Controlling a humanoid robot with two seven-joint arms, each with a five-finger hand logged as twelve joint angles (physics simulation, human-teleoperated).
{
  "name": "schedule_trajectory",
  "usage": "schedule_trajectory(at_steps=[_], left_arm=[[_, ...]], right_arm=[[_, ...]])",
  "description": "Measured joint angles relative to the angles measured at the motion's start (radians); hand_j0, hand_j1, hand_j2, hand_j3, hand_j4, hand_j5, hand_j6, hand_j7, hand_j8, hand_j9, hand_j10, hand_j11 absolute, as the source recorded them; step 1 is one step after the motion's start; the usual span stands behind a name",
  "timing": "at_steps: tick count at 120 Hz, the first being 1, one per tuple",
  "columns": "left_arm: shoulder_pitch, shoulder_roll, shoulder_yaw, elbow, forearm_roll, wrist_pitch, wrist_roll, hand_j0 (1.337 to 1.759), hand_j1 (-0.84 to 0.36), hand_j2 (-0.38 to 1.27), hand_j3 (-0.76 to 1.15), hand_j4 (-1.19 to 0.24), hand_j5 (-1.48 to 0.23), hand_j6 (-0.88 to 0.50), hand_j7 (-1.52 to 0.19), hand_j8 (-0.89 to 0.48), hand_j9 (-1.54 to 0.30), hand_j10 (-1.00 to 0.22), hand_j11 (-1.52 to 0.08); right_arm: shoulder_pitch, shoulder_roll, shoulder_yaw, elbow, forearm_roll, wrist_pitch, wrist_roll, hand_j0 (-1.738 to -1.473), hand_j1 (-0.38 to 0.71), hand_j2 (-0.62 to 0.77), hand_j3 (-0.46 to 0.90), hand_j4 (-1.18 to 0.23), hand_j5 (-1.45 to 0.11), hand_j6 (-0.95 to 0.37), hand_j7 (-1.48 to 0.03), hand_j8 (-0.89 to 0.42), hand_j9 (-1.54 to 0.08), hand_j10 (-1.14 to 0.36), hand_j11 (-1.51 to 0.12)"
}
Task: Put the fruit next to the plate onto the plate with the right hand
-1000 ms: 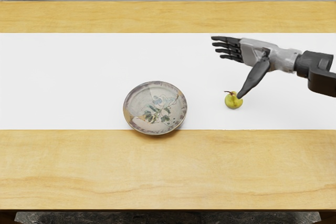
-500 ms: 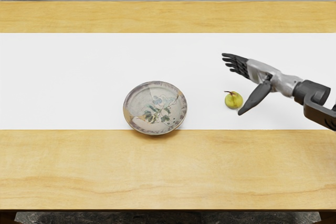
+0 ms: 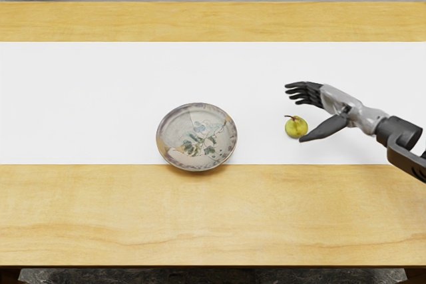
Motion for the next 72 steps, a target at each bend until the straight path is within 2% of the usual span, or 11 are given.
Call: schedule_trajectory(at_steps=[21,72], left_arm=[[0.000,0.000,0.000,0.000,0.000,0.000,0.000,1.658,0.32,0.00,0.00,-0.02,-0.03,-0.02,-0.03,-0.02,-0.03,-0.02,-0.03],[0.000,0.000,0.000,0.000,0.000,0.000,0.000,1.658,0.32,0.00,0.00,-0.02,-0.03,-0.02,-0.03,-0.02,-0.03,-0.02,-0.03]], right_arm=[[-0.012,0.016,-0.001,-0.024,-0.003,-0.010,0.023,-1.658,0.01,-0.06,0.00,-0.30,-0.39,-0.31,-0.39,-0.30,-0.39,-0.30,-0.39],[-0.038,0.061,-0.007,-0.076,-0.008,-0.035,0.036,-1.658,0.05,-0.06,0.00,-0.34,-0.44,-0.34,-0.44,-0.34,-0.44,-0.34,-0.44]])
